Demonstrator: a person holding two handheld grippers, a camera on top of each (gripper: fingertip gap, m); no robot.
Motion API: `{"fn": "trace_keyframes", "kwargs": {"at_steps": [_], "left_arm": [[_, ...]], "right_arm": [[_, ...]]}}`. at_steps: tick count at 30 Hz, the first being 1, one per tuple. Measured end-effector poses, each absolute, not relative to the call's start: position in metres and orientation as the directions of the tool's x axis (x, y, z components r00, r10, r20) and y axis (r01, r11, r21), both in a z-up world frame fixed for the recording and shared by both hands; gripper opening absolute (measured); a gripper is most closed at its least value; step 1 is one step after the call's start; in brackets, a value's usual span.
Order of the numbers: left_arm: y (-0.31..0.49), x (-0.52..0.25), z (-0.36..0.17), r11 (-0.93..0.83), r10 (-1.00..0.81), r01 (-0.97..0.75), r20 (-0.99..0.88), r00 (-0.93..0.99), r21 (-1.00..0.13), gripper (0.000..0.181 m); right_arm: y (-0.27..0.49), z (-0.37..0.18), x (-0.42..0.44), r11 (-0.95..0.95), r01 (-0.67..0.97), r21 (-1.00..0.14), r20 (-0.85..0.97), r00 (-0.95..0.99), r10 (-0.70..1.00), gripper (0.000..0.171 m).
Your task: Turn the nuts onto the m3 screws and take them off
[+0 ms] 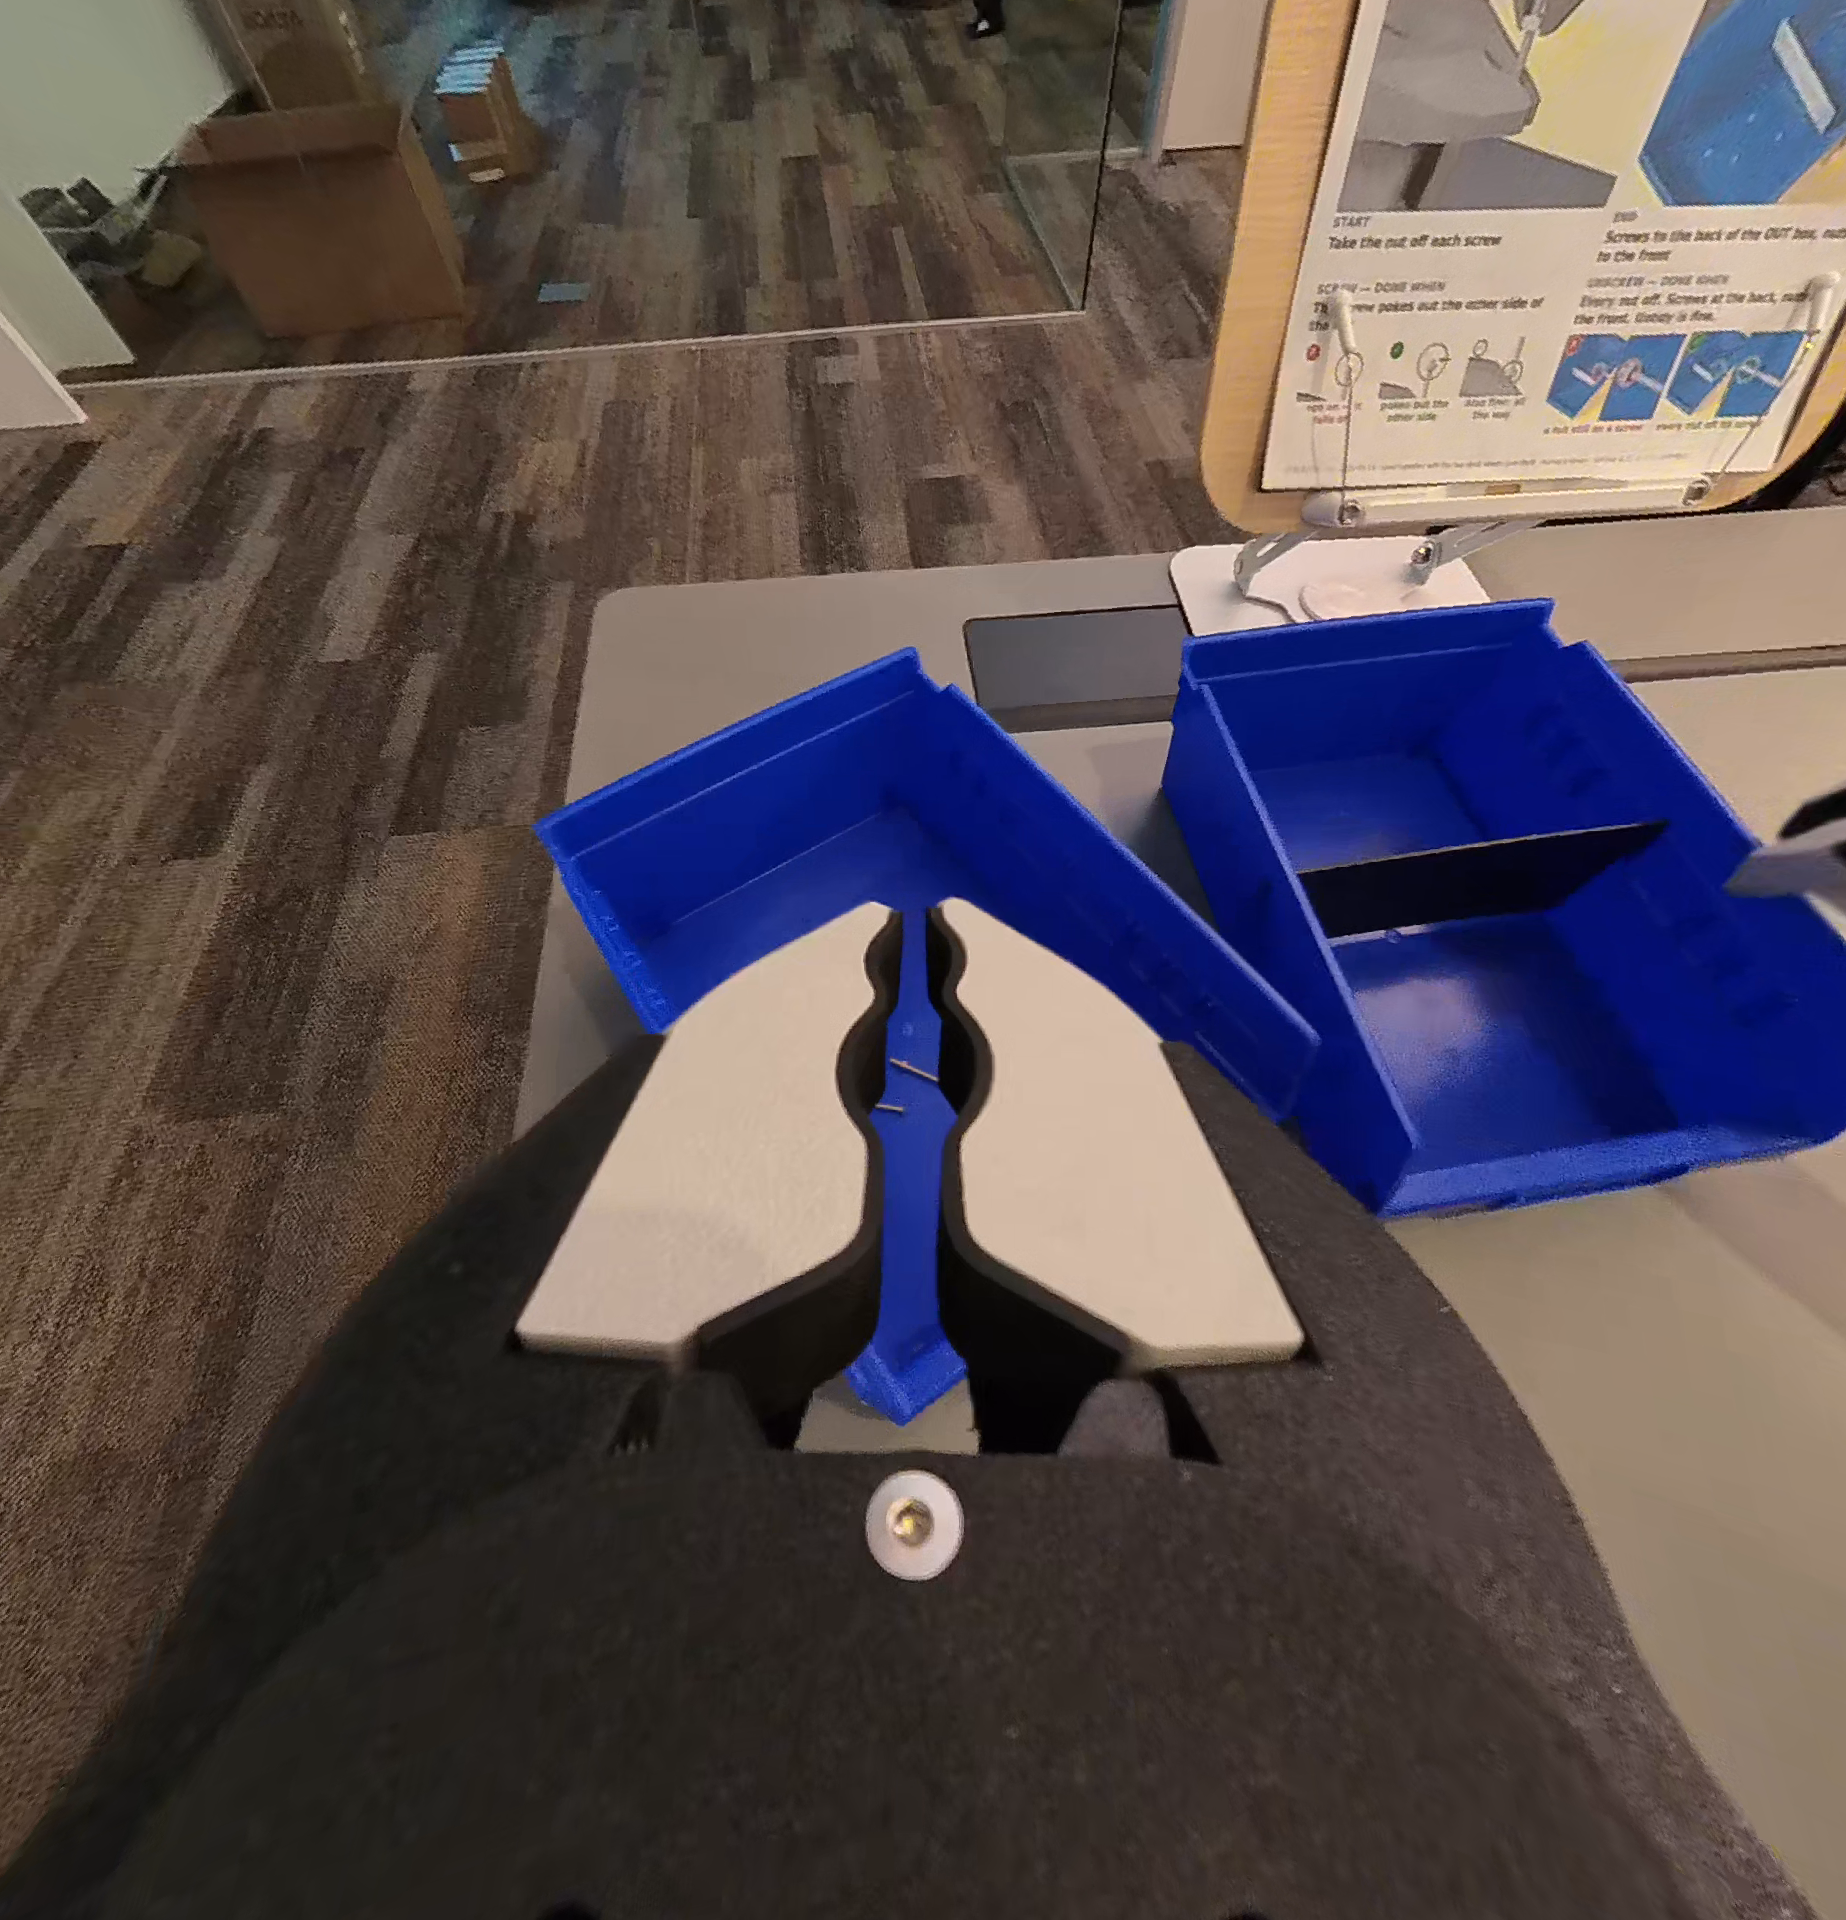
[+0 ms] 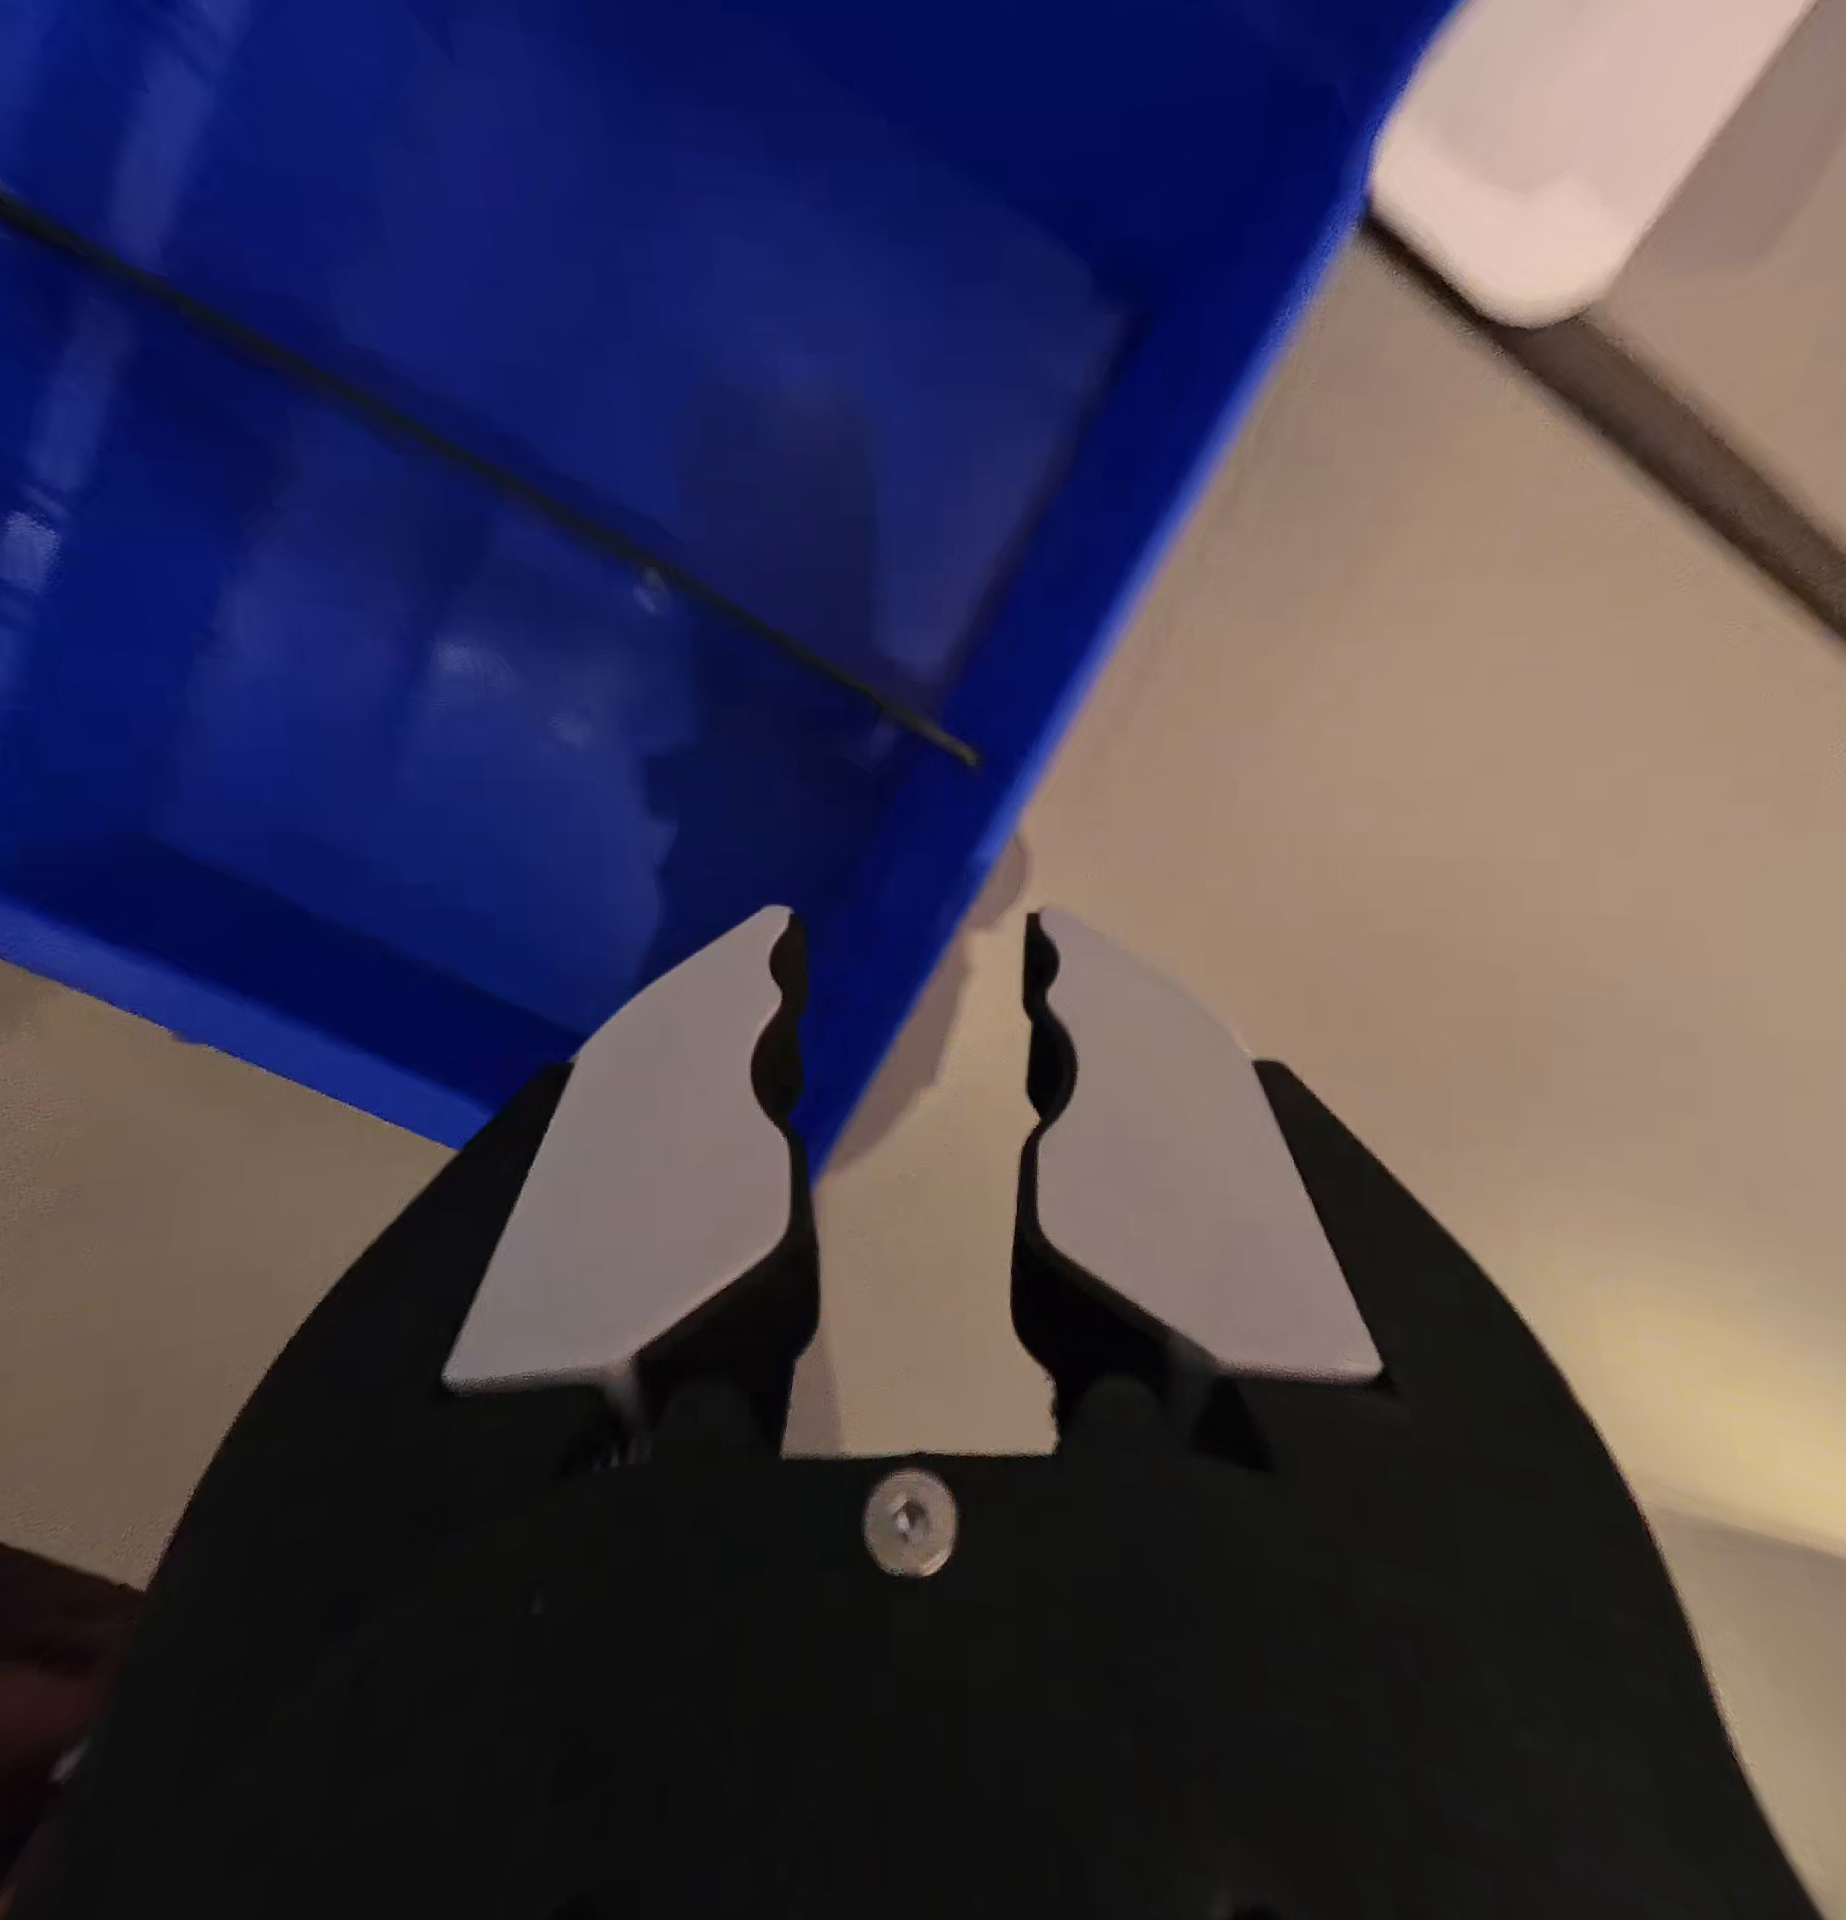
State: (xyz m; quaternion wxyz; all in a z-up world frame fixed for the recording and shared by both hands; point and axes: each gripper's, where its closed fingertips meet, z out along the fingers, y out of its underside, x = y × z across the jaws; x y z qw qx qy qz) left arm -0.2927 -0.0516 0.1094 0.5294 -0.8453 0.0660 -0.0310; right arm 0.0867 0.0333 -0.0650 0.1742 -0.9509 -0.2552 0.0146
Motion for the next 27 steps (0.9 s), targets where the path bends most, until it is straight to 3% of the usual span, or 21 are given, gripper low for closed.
{"fn": "trace_keyframes", "kwargs": {"at_steps": [4,7,9,14,27], "left_arm": [[-0.048,-0.280,0.105,-0.458,-0.165,-0.128,-0.057,0.985,-0.880,0.005],[-0.049,-0.271,0.104,-0.464,-0.183,-0.164,-0.087,0.979,-0.871,0.005],[-0.049,-0.268,0.104,-0.462,-0.185,-0.175,-0.098,0.978,-0.869,0.005],[-0.047,-0.262,0.099,-0.484,-0.198,-0.185,-0.098,0.975,-0.855,0.005],[-0.030,-0.226,0.085,-0.532,-0.234,-0.296,-0.197,0.952,-0.793,0.005]], "right_arm": [[0.019,-0.111,0.085,-0.872,0.437,-0.219,-0.089,0.881,0.464,0.047],[0.021,-0.125,0.084,-0.882,0.448,-0.147,-0.099,0.881,0.463,0.020],[0.029,-0.125,0.094,-0.892,0.429,-0.144,-0.077,0.893,0.443,0.011],[0.038,-0.125,0.125,-0.919,0.362,-0.158,-0.180,0.904,0.387,0.007],[0.022,-0.126,0.341,-0.974,0.097,-0.207,-0.219,0.965,0.143,0.008]]}}
